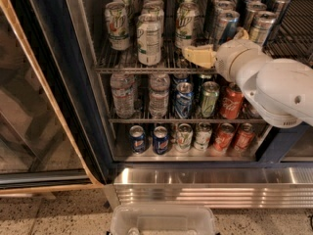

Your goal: Pick redbull can from top shelf of fridge

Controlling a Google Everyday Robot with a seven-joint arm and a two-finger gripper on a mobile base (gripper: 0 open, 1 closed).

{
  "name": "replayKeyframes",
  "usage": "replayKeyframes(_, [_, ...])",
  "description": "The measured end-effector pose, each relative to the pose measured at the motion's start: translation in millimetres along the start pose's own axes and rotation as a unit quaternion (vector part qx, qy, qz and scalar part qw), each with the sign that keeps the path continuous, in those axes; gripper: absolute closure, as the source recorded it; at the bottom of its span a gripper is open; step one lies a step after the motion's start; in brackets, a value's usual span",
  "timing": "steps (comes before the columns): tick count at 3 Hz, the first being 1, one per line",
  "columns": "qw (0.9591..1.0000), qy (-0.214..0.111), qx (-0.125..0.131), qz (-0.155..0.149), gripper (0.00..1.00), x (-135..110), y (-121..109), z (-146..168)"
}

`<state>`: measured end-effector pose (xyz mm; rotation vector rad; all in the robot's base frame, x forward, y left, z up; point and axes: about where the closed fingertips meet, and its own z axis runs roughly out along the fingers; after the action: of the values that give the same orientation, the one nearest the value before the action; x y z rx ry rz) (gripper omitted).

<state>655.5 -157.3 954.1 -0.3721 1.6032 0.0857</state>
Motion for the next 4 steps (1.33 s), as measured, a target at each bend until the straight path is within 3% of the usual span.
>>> replayKeyframes(4, [0.9997, -0.007, 0.021, 0.010, 0.15, -0.5, -12.7, 6.2])
